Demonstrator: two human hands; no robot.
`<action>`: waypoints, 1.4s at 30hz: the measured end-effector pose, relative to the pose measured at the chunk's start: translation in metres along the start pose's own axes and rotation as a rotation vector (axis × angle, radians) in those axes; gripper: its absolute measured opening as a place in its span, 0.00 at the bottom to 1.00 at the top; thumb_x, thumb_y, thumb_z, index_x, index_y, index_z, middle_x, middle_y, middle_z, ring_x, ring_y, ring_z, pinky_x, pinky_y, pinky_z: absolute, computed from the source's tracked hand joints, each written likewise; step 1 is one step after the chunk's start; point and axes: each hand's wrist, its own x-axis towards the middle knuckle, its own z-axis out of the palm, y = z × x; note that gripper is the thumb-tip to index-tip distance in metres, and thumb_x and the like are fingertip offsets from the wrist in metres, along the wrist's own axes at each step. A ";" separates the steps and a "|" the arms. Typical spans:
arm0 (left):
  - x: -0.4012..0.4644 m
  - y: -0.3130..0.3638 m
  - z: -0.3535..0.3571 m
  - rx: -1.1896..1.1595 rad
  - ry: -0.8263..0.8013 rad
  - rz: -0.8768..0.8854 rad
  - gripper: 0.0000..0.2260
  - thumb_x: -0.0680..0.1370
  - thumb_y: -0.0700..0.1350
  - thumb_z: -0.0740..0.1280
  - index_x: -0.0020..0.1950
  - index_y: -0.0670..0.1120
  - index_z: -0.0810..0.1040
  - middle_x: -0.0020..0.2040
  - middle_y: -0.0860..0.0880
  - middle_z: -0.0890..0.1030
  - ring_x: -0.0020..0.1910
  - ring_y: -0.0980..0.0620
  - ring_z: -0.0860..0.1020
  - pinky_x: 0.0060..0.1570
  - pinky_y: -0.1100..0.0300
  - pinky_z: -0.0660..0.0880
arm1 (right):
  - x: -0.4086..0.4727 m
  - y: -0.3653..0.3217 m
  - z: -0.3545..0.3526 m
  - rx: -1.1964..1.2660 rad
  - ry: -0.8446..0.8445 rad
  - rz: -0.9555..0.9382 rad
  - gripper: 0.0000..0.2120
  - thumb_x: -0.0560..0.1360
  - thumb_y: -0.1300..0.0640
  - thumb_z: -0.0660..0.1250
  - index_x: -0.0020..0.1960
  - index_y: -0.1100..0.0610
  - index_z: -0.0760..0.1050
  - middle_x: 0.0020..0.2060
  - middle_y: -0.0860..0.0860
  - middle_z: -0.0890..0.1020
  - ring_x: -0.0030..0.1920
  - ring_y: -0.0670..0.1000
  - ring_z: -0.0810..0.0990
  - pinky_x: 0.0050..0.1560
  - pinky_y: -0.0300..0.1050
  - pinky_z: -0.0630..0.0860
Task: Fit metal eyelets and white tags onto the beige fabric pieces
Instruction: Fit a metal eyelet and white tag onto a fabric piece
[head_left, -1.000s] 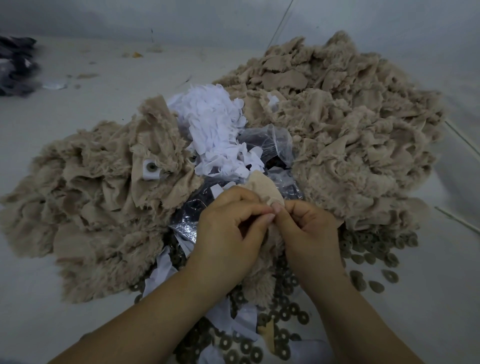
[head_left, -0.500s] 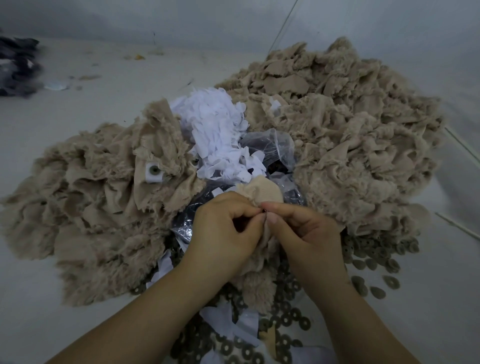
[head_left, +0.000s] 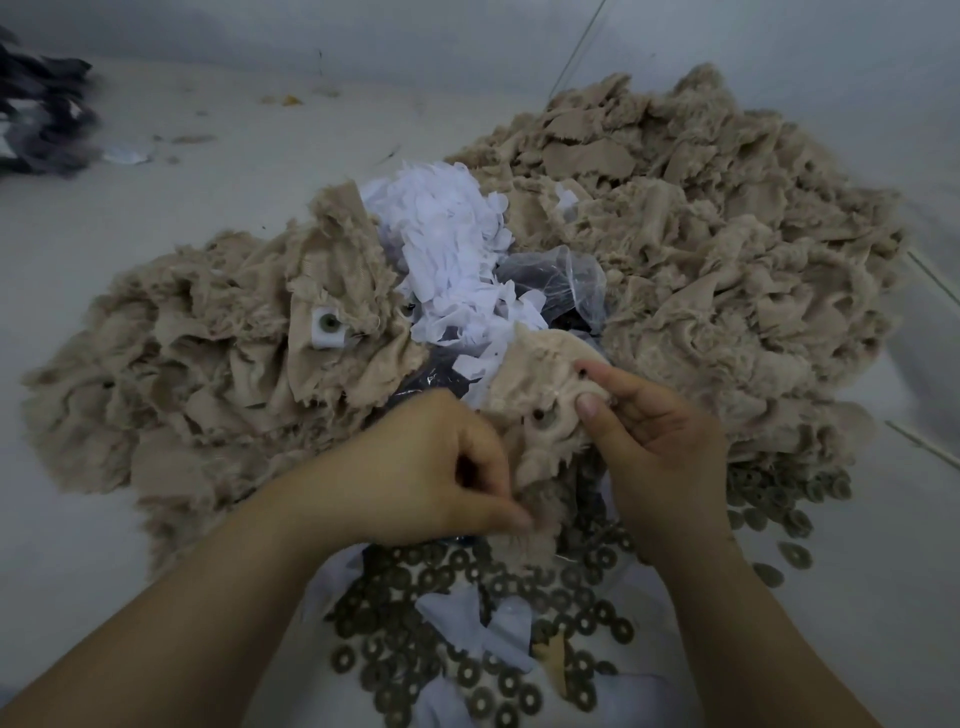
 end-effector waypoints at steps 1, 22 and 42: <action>-0.002 -0.001 0.002 0.053 -0.136 -0.016 0.05 0.70 0.47 0.78 0.38 0.48 0.86 0.34 0.54 0.83 0.31 0.56 0.80 0.33 0.62 0.76 | 0.000 0.001 0.000 -0.005 0.009 -0.004 0.13 0.76 0.63 0.71 0.57 0.48 0.81 0.48 0.42 0.86 0.51 0.44 0.85 0.50 0.35 0.80; 0.030 -0.008 0.016 0.549 0.631 -0.075 0.11 0.74 0.51 0.73 0.50 0.46 0.78 0.45 0.54 0.71 0.43 0.49 0.74 0.37 0.55 0.71 | 0.003 -0.005 -0.009 0.084 0.206 -0.109 0.11 0.76 0.63 0.69 0.55 0.50 0.81 0.43 0.42 0.87 0.47 0.44 0.85 0.48 0.37 0.80; 0.024 0.009 0.025 -0.681 0.505 0.027 0.04 0.76 0.28 0.68 0.47 0.36 0.77 0.33 0.38 0.81 0.27 0.41 0.79 0.26 0.56 0.77 | -0.009 -0.001 0.007 -0.118 -0.132 -0.160 0.14 0.74 0.62 0.70 0.52 0.44 0.83 0.36 0.47 0.86 0.32 0.54 0.83 0.33 0.48 0.81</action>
